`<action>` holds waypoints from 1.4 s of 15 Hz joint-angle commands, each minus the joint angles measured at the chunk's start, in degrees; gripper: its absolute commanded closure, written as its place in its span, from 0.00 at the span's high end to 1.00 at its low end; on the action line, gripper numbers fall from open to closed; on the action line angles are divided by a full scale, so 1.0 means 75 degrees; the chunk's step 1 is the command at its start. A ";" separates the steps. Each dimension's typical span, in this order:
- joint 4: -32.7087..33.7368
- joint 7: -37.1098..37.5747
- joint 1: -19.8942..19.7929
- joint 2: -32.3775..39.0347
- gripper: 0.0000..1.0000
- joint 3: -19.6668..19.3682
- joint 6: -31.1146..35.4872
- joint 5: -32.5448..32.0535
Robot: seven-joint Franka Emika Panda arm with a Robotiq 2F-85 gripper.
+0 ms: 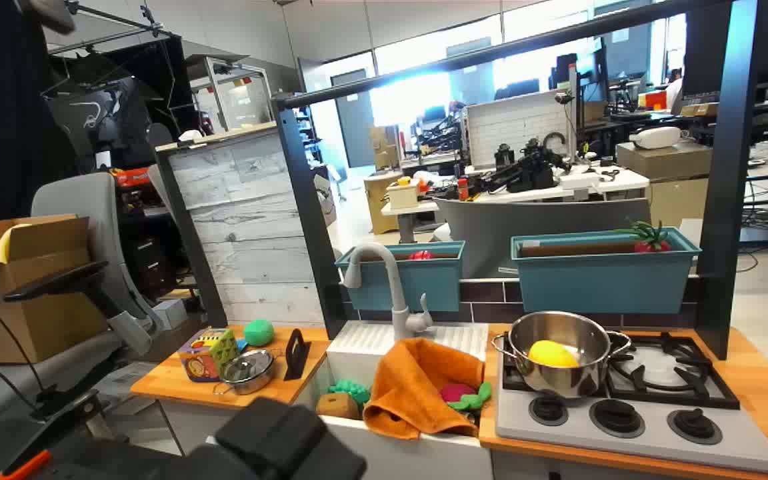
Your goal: Remove the silver lid from the silver pot.
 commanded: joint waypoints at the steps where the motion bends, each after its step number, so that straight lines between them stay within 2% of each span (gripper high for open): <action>1: 0.0022 0.0049 0.0126 -0.0010 1.00 -0.0098 -0.0043 -0.0050; 11: -0.0061 0.0053 0.0252 0.0138 1.00 -0.0052 0.0137 -0.0052; 16: -0.0311 0.0168 0.0705 0.0562 1.00 0.0114 0.0911 0.0077; 21: -0.0687 0.0742 0.1019 0.1232 1.00 0.0523 0.2123 0.0045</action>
